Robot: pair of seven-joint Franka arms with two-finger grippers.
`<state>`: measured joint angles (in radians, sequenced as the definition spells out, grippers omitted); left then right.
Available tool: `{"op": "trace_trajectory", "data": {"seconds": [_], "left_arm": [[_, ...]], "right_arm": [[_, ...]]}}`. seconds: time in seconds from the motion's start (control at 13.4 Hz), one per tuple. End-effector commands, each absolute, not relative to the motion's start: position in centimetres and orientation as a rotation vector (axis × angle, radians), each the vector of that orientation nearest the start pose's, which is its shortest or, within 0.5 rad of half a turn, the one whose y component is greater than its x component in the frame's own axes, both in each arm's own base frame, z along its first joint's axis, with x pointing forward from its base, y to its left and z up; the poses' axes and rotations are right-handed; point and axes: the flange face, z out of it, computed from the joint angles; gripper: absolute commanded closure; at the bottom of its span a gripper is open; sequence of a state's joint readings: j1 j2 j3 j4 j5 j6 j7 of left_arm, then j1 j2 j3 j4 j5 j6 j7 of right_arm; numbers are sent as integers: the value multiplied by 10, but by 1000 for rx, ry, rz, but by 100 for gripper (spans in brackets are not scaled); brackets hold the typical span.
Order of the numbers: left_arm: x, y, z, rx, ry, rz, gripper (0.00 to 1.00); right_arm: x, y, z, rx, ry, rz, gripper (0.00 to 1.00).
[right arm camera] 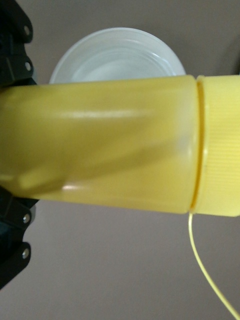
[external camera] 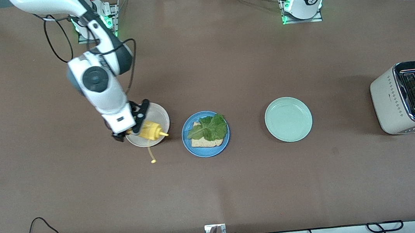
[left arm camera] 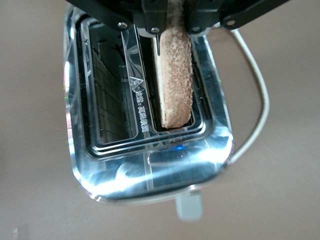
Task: Make sandwich in blue plate with both arms
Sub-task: 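Tilt the yellow bottle over the lettuce with the right gripper, then carry the bottle back while the left gripper lifts the second toast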
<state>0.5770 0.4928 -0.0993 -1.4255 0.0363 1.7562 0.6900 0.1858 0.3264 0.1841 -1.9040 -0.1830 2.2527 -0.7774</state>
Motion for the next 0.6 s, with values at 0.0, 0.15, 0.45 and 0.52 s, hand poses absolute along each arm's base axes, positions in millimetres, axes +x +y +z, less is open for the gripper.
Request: {"op": "trace_trajectory", "data": {"seconds": [0.0, 0.15, 0.45, 0.52], "left_arm": [[602, 297, 505, -3175, 535, 75, 99], [607, 261, 549, -3176, 645, 67, 99], [606, 139, 588, -3248, 682, 187, 99], [611, 107, 580, -3280, 677, 202, 99]], "right_arm": [[590, 150, 378, -2450, -1915, -73, 100], [595, 95, 389, -2320, -1921, -137, 100], [590, -7, 389, -2055, -1923, -307, 99], [586, -35, 382, -1991, -1920, -360, 99]]}}
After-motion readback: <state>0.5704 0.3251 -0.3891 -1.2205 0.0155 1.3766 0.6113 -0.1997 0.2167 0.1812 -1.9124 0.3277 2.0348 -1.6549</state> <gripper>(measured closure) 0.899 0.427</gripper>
